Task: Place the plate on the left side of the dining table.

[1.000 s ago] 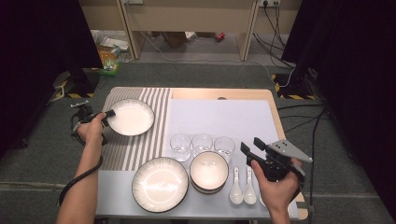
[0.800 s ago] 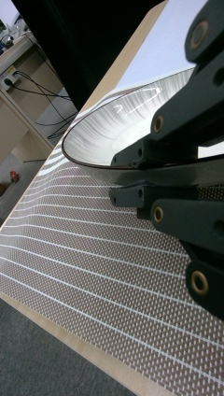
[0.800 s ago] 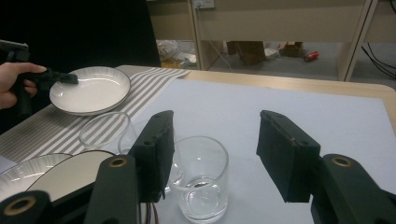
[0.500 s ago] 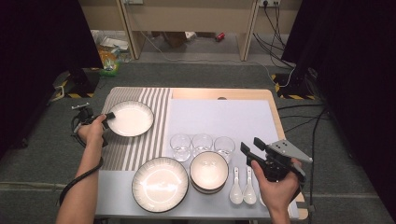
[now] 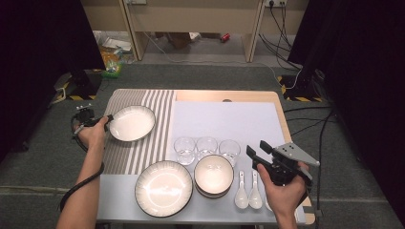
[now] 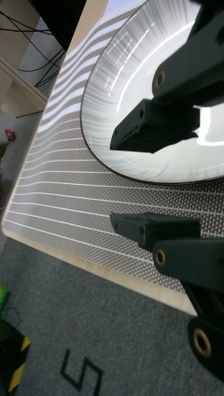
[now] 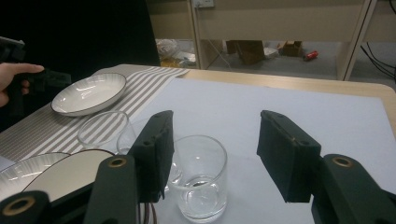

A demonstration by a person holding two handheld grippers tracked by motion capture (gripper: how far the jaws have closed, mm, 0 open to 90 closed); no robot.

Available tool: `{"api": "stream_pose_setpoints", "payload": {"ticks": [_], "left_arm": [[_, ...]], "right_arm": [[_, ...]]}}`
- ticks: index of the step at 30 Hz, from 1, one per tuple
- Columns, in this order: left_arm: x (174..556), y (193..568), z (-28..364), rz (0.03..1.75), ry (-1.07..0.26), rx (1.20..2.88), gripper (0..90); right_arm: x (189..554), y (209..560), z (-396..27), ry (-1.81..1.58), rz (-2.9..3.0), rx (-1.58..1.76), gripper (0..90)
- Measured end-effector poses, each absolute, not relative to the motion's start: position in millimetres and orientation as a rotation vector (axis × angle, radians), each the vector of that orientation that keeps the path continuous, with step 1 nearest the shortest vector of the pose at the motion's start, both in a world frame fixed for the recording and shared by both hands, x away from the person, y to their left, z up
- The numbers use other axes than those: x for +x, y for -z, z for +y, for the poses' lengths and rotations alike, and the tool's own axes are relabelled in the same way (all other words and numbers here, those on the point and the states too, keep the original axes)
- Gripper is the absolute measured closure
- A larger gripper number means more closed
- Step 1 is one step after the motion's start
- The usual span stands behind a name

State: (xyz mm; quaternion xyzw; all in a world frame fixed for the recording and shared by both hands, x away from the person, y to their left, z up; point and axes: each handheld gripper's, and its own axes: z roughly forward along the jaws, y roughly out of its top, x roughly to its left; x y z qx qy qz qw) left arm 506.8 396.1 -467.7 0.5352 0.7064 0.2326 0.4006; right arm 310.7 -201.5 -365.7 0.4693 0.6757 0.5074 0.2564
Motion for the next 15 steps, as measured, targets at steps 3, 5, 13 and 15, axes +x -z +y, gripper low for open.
{"api": "stream_pose_setpoints", "payload": {"ticks": [3,5,13,15], "left_arm": [[502,461,393,1.75,-0.627,1.375,50.6],[498,457,389,1.719,-0.644,1.389,47.7],[478,440,373,1.602,-0.686,1.445,40.7],[472,435,369,1.574,-0.686,1.454,39.0]], "right_arm": [[310,365,-201,-1.375,1.834,1.279,46.0],[310,365,-201,-1.38,1.832,1.279,46.0],[310,361,-203,-1.381,1.821,1.28,45.1],[309,360,-205,-1.379,1.817,1.298,44.5]]}}
